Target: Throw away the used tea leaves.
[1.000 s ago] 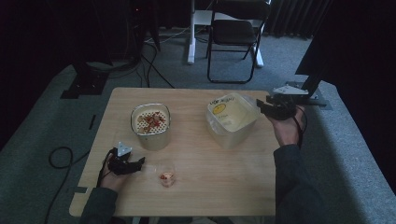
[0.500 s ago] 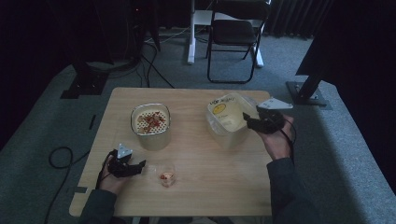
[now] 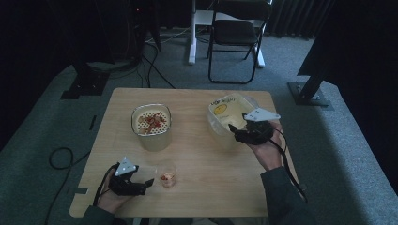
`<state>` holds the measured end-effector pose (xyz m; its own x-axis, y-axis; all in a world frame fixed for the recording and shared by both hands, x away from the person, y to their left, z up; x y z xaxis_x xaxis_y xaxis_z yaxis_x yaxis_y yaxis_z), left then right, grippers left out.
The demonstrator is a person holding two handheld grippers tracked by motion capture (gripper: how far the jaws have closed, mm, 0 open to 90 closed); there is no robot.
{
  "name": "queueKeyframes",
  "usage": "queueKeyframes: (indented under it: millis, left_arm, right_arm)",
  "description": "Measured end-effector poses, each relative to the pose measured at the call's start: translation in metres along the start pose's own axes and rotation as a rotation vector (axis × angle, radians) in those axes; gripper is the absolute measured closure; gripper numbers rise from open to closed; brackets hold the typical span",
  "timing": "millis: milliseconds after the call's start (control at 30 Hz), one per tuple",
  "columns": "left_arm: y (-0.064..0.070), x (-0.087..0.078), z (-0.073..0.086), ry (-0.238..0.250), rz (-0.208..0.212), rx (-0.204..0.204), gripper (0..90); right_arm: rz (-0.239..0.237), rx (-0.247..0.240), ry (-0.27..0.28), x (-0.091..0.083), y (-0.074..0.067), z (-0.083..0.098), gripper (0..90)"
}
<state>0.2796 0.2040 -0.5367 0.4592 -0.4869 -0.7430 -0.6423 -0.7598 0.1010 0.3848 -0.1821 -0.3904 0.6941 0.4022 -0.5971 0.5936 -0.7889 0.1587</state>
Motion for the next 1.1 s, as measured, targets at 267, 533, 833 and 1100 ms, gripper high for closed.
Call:
queueKeyframes:
  millis: [267, 533, 833, 1100]
  left_arm:
    - [0.03, 0.018, -0.022, 0.03, 0.081, 0.114, 14.9]
    - [0.035, 0.041, -0.041, 0.085, 0.078, 0.172, 16.2]
    - [0.029, 0.037, -0.052, 0.153, 0.048, 0.169, 23.2]
    - [0.025, 0.035, -0.053, 0.169, 0.024, 0.156, 23.8]
  right_arm:
    - [-0.007, -0.001, -0.005, 0.003, -0.004, 0.002, 34.7]
    - [-0.003, 0.015, 0.001, 0.0, 0.001, 0.006, 34.7]
    - [-0.004, -0.005, 0.002, -0.001, -0.004, 0.008, 34.7]
    - [0.005, -0.034, -0.006, -0.001, -0.012, 0.012, 34.7]
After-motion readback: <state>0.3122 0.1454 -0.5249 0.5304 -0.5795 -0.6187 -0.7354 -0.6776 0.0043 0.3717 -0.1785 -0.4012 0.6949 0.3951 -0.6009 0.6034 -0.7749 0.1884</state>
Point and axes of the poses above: each handheld gripper's, and its own axes: x roughly forward along the jaws, z roughly out of its underside, y roughly to its right, the point moved 4 cm from there along x, roughly forward along the jaws, and after that the axes turned 7 degrees about -y, right-handed, at the moved point
